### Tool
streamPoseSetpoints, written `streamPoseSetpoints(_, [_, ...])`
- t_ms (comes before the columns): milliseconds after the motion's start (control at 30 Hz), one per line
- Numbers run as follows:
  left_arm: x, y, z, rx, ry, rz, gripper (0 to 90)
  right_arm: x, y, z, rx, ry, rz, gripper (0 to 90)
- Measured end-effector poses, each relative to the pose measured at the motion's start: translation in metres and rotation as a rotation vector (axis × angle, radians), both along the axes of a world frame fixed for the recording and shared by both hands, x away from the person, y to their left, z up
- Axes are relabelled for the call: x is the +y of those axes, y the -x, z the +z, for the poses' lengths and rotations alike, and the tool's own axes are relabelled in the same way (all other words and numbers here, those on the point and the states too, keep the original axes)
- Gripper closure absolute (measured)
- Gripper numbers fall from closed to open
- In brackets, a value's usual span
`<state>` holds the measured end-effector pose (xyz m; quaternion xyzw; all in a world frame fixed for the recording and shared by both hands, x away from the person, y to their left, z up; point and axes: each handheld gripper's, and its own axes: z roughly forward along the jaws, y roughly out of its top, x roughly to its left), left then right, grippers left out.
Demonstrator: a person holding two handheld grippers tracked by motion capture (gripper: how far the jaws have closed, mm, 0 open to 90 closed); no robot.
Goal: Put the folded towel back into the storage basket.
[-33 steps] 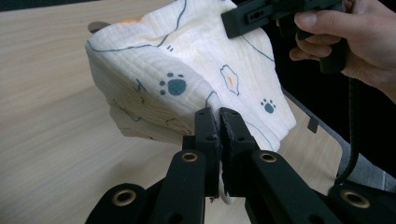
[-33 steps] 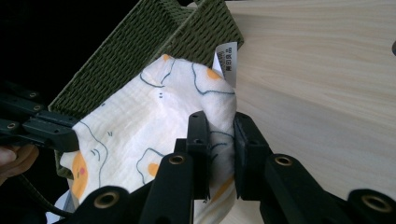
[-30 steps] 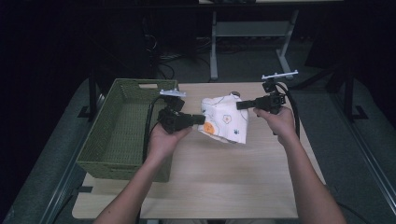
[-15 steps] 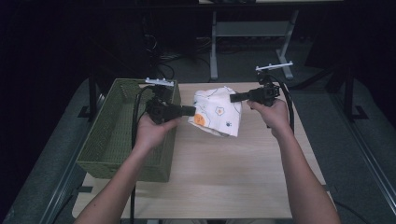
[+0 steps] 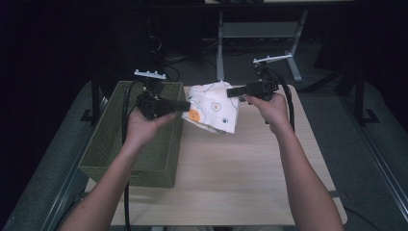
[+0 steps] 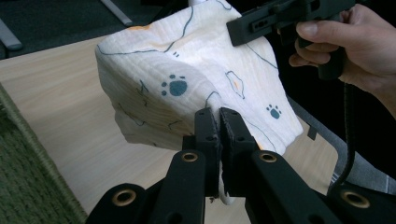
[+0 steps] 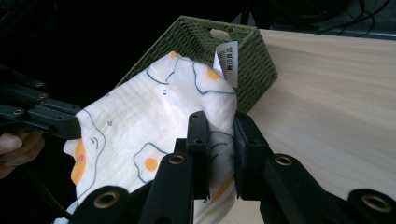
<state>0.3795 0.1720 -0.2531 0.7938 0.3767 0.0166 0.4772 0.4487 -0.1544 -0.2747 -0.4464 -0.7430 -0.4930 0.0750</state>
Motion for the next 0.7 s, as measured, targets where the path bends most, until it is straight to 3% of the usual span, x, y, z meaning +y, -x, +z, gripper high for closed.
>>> streamPoseSetpoints(367, [0.018,0.001,0.013,-0.005,-0.001,0.008,87.4,0.019,-0.005,0.011,-0.014,-0.003,0.012,78.3])
streamPoseSetpoints(700, [0.040,0.002,0.026,-0.024,-0.003,0.032,87.4,0.047,-0.011,0.025,-0.027,0.006,0.042,78.3])
